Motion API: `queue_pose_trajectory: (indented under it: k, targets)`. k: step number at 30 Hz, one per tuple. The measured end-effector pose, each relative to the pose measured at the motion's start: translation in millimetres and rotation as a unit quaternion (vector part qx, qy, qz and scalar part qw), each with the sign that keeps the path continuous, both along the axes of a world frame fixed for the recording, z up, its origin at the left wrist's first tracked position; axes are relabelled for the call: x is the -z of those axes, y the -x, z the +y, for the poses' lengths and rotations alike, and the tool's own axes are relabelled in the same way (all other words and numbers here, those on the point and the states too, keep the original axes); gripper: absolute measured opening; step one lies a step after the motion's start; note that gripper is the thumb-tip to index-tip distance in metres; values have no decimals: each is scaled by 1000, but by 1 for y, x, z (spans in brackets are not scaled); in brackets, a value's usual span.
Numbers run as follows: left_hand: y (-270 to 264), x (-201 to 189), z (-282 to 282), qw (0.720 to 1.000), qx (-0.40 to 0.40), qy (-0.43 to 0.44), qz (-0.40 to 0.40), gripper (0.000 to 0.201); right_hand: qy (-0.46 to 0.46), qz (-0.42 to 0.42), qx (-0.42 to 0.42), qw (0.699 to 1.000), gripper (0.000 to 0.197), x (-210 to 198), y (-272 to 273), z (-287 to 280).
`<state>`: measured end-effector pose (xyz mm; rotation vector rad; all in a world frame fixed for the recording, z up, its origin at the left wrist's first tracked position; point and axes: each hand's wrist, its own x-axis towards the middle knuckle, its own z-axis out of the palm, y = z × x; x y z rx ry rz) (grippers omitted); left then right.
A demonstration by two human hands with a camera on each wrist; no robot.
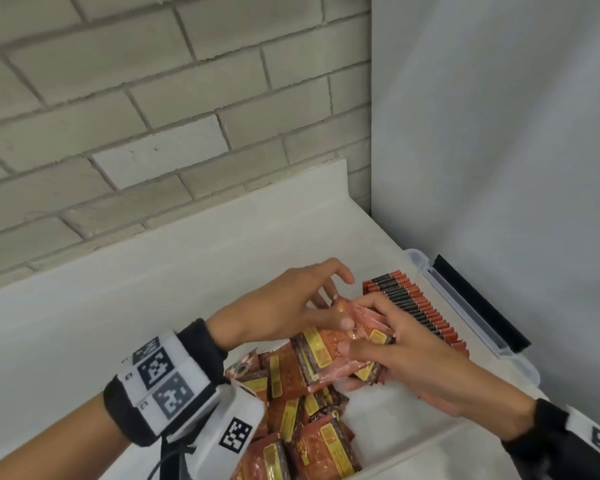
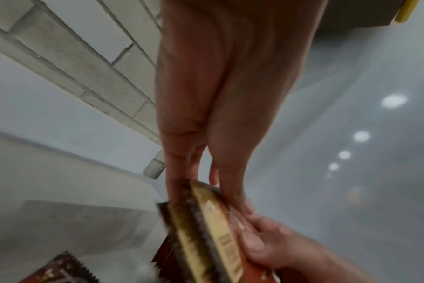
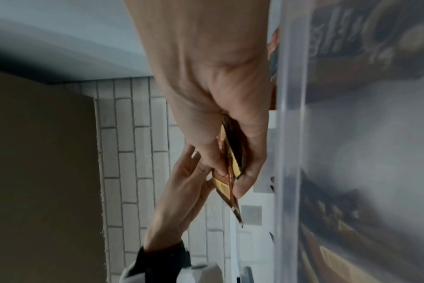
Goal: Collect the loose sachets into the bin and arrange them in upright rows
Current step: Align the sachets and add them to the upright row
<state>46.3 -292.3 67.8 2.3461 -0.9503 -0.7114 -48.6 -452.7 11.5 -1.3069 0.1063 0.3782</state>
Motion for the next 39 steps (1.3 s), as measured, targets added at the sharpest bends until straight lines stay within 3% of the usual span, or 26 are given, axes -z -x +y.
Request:
queue_pose_trajectory:
  k: [4,8,18,22,26,34,37,39]
  targets:
    - [2,4,-8,998,-35,-26,-42,66,-4,-22,33,999,38,-4,8,-20]
    - [7,5,-15,996,-55,-62,19,80,-6,-31,78,996,41,-5,13,-36]
    - [15,-1,-23,996,-59,-41,47,77,-4,-60,122,991,43,0,21,-49]
    - [19,-1,-29,996,-78,41,24,78,-20,-82,133,988,40,-3,22,-49]
    - [27,8,-44,981,-55,141,119,66,-35,-102,145,984,33,-4,20,-48]
    - [34,19,-60,943,-88,221,231,59,16,-117,126,985,28,6,25,-46]
    - [31,20,-54,902,-101,224,355,57,57,-164,116,978,33,5,26,-47]
    - [32,23,-51,863,-68,205,456,56,74,-196,105,972,34,4,27,-47]
